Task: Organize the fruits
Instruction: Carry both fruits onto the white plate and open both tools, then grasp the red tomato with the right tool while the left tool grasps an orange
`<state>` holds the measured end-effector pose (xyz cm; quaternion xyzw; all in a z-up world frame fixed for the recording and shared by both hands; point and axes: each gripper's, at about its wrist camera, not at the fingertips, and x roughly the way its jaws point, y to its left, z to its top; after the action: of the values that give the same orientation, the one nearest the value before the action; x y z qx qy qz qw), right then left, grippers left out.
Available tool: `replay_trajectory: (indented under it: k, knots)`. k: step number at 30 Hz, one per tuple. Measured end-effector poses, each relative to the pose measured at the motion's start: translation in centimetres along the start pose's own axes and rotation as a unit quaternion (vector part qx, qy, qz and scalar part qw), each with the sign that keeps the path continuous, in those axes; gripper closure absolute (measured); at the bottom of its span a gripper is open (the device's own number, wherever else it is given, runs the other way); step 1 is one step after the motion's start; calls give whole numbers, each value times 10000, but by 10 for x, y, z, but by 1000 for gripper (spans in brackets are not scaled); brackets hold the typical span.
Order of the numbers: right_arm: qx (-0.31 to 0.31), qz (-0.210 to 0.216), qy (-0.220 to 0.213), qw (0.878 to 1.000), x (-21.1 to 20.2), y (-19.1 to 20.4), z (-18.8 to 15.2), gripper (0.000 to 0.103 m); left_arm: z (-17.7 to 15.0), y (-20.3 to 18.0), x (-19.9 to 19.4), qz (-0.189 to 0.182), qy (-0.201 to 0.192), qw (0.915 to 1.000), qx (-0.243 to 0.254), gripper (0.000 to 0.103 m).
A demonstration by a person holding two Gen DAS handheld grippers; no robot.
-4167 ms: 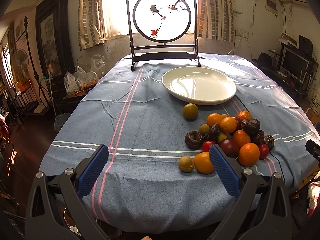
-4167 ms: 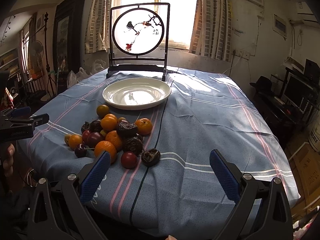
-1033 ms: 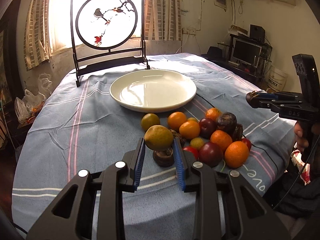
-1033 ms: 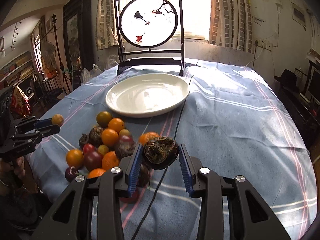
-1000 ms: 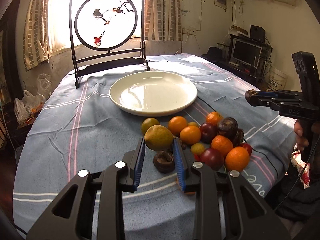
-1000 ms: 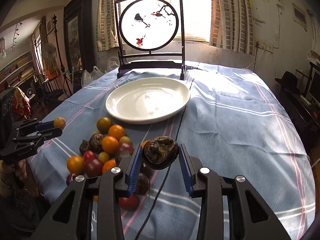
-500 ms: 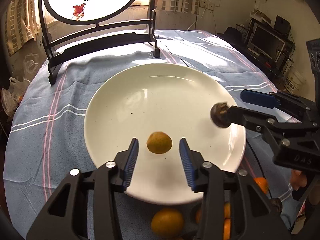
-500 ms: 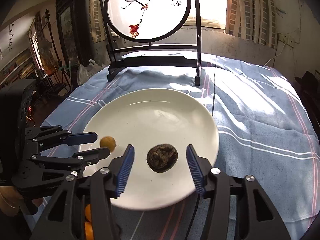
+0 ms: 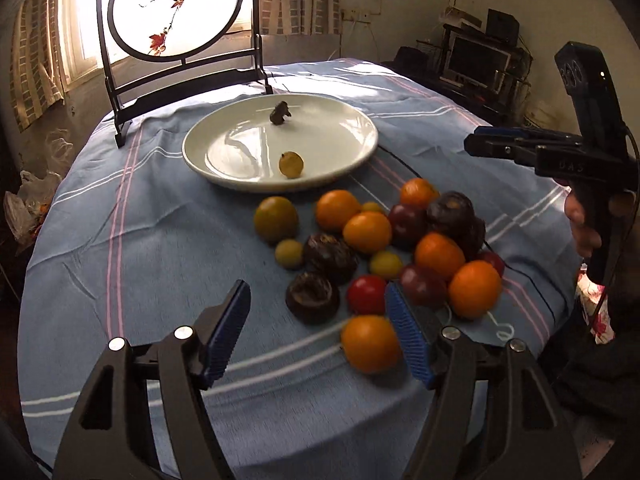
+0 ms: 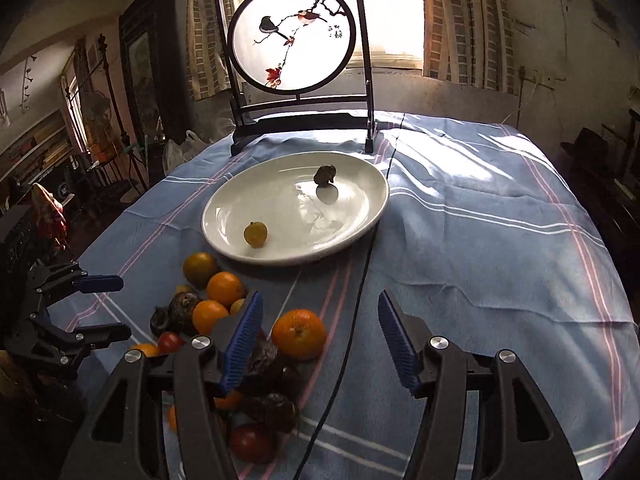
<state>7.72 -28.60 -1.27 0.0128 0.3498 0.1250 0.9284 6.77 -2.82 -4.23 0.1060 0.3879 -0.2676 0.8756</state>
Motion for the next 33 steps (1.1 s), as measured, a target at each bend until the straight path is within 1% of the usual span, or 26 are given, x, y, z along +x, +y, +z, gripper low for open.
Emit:
replay_trajectory:
  k: [2, 4, 6, 7, 8, 11, 13, 14, 15, 16, 17, 18, 19, 20, 21, 22, 23, 24, 26, 29, 31, 33]
  knots:
    - [85, 54, -30, 9999, -11, 1, -18, 43, -17, -13, -6, -26, -22, 9999, 119, 36]
    - [164, 90, -23, 9998, -19, 2, -33, 43, -27, -21, -7, 6, -80, 9997, 224, 40]
    - [265, 155, -34, 9995, -26, 2, -45, 43, -30, -23, -3, -34, -22, 9998, 198, 60]
    - [287, 166, -32, 9994, -29, 3, -50, 43, -31, -23, 1, -124, 41, 9998, 139, 67]
    - [290, 166, -39, 9994, -32, 3, -54, 43, -33, -23, 4, -178, 68, 9998, 98, 78]
    - [258, 138, -16, 9996, -37, 5, -64, 43, -34, -25, 7, -125, -50, 9998, 162, 77]
    - [208, 148, 80, 9996, -36, 6, -69, 43, -31, -24, 11, -151, -44, 9999, 34, 77]
    - [155, 184, 139, 9996, -35, 7, -72, 43, -30, -25, 14, -125, -31, 9999, 14, 71]
    - [94, 228, 180, 9995, -35, 9, -74, 43, -29, -27, 18, -58, -39, 10000, 48, 54]
    - [17, 244, 208, 9995, -35, 11, -76, 43, -29, -30, 22, -14, -30, 10000, 75, 50]
    - [-68, 241, 222, 9994, -34, 14, -78, 43, -29, -34, 26, 68, -46, 9999, 126, 43]
    - [-158, 250, 243, 9993, -34, 18, -80, 43, -30, -37, 30, 164, -57, 9997, 186, 41]
    - [-244, 264, 282, 9990, -33, 22, -83, 43, -31, -38, 32, 245, -64, 9995, 209, 42]
    - [-333, 276, 317, 9986, -32, 26, -85, 43, -31, -37, 31, 259, -86, 9995, 169, 48]
    - [-430, 292, 361, 9980, -29, 30, -87, 43, -31, -33, 28, 233, -105, 9996, 92, 59]
    - [-511, 289, 404, 9975, -28, 34, -88, 43, -30, -28, 24, 190, -117, 9998, -3, 66]
    - [-594, 269, 425, 9970, -25, 38, -89, 45, -30, -23, 20, 99, -124, 9998, -116, 68]
    - [-661, 261, 438, 9965, -23, 40, -90, 50, -31, -18, 14, 71, -169, 9996, -211, 68]
    - [-707, 277, 463, 9960, -18, 42, -90, 55, -35, -14, 3, 220, -275, 9991, -235, 68]
    - [-665, 273, 527, 9960, -10, 43, -90, 59, -39, -8, -8, 237, -338, 9986, -338, 69]
    - [-655, 247, 524, 9962, -5, 45, -90, 62, -40, -7, -12, 271, -366, 9983, -355, 75]
    - [-618, 290, 557, 9961, -1, 45, -89, 68, -41, -7, -17, 254, -427, 9980, -381, 77]
